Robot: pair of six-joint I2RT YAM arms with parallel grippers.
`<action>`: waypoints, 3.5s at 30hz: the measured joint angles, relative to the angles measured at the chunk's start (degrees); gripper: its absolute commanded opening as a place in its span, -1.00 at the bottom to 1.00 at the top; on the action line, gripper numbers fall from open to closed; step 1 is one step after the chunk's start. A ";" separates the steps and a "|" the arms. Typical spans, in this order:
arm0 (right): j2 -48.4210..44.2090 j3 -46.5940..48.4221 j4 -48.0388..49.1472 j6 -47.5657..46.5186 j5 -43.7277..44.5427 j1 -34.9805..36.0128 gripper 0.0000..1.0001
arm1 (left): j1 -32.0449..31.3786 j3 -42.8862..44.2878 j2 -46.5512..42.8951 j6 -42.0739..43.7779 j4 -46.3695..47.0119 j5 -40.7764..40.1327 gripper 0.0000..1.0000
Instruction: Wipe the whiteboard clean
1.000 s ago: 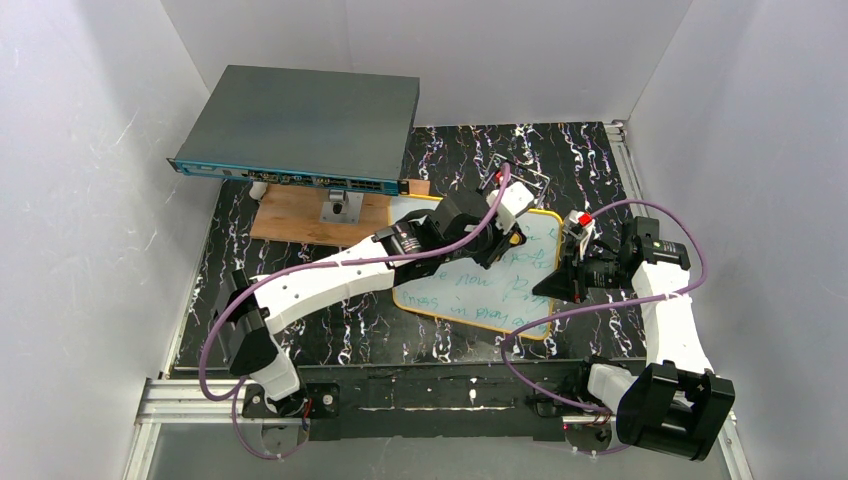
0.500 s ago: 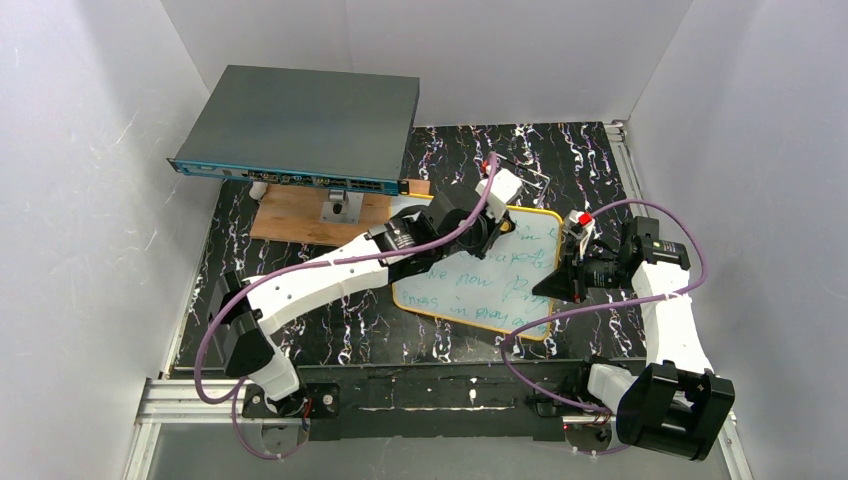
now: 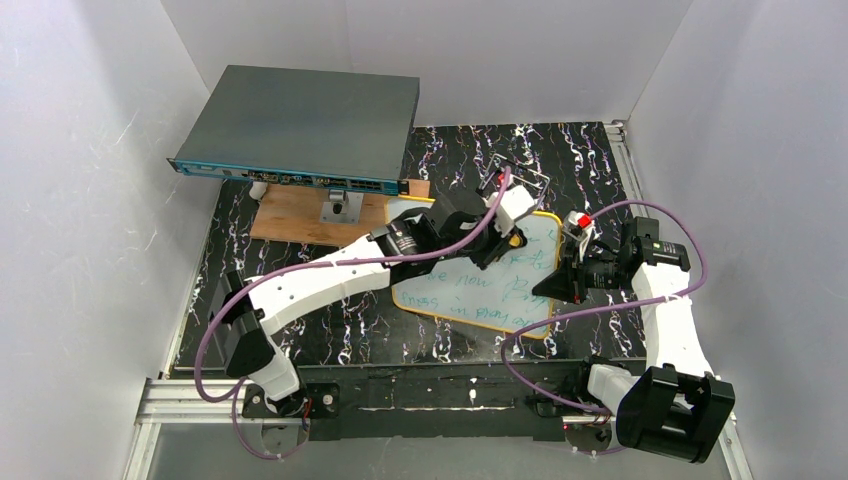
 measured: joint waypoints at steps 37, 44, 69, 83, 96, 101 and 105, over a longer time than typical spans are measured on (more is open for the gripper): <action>0.33 0.00 0.00 0.09 -0.13 0.15 -0.97 | 0.02 4.94 1.62 -3.56 -8.33 -4.90 -1.00; 0.31 0.00 0.00 0.07 -0.11 0.15 -0.97 | -1.57 7.63 5.20 -4.00 -9.31 -1.57 -1.00; 0.31 0.00 0.04 0.55 -0.04 0.15 -0.97 | 1.92 5.20 1.70 -4.66 -6.43 -3.37 -1.00; 0.24 0.00 0.00 0.00 -0.09 0.15 -0.97 | -2.12 5.07 4.50 -3.08 -5.40 -1.03 -1.00; 0.22 0.00 0.17 0.15 0.11 -0.02 -0.97 | -4.04 17.31 11.30 -2.54 -11.52 -2.23 -1.00; 0.22 0.00 0.20 0.17 0.11 -0.02 -0.97 | -3.96 17.18 11.21 -2.49 -11.58 -2.51 -1.00; 0.22 0.00 0.20 0.17 0.11 0.00 -0.97 | -3.43 15.08 9.88 -2.43 -10.21 -2.32 -1.00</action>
